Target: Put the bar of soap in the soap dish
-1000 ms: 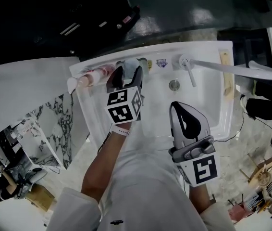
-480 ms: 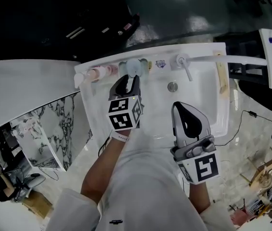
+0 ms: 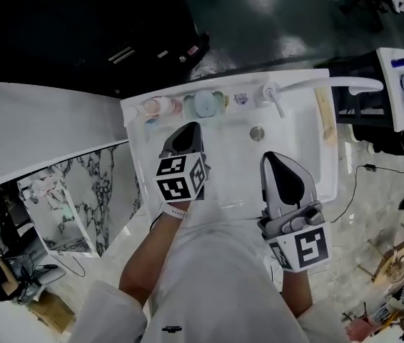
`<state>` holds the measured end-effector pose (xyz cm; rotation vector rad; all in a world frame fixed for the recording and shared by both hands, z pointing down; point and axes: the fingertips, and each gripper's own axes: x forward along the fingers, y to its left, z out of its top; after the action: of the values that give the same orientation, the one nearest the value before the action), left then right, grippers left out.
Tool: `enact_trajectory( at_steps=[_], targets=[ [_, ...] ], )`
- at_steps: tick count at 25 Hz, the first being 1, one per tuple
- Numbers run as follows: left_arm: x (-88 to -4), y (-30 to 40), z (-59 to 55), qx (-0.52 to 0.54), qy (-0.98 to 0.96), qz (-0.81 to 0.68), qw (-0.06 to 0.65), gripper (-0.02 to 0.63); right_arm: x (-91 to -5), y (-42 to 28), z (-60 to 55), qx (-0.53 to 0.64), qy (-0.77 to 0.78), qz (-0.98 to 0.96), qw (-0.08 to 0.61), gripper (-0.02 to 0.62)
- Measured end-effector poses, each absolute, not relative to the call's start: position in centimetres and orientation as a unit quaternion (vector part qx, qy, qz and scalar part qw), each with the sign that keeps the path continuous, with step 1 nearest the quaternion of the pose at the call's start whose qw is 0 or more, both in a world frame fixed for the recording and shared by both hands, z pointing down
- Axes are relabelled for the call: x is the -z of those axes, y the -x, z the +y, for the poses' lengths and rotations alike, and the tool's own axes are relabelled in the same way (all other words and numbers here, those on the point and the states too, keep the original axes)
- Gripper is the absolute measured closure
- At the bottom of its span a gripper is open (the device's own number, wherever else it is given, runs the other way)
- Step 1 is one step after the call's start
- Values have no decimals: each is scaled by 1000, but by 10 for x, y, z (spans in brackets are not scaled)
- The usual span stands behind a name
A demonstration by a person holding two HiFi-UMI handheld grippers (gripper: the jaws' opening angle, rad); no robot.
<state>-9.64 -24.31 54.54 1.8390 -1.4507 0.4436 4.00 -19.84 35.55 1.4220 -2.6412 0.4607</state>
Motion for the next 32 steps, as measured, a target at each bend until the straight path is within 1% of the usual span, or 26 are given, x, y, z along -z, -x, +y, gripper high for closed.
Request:
enact_trajectory(
  at_steps=[4,13,16,23,32],
  targets=[
    [-527,105,-231,-139,-720,-559,386,597,-347,-33,-191,-144,-468,-870,54,589],
    [-489,131,-200,-102,-730,-551,391,597,-331,-19,-171,-126,-477,-869,43,589],
    [-475,139,-190,-92,-738,-549,381,597,-326,-18,-163,-118,-484,-866,42,589],
    [-445,147,-163,-69,-758,-524,381,597,-310,-19,-146,-97,-501,-859,42,589],
    [-391,162,-127,-44,-786,-516,339,597,-293,-23,-120,-66,-516,-852,54,589]
  ],
)
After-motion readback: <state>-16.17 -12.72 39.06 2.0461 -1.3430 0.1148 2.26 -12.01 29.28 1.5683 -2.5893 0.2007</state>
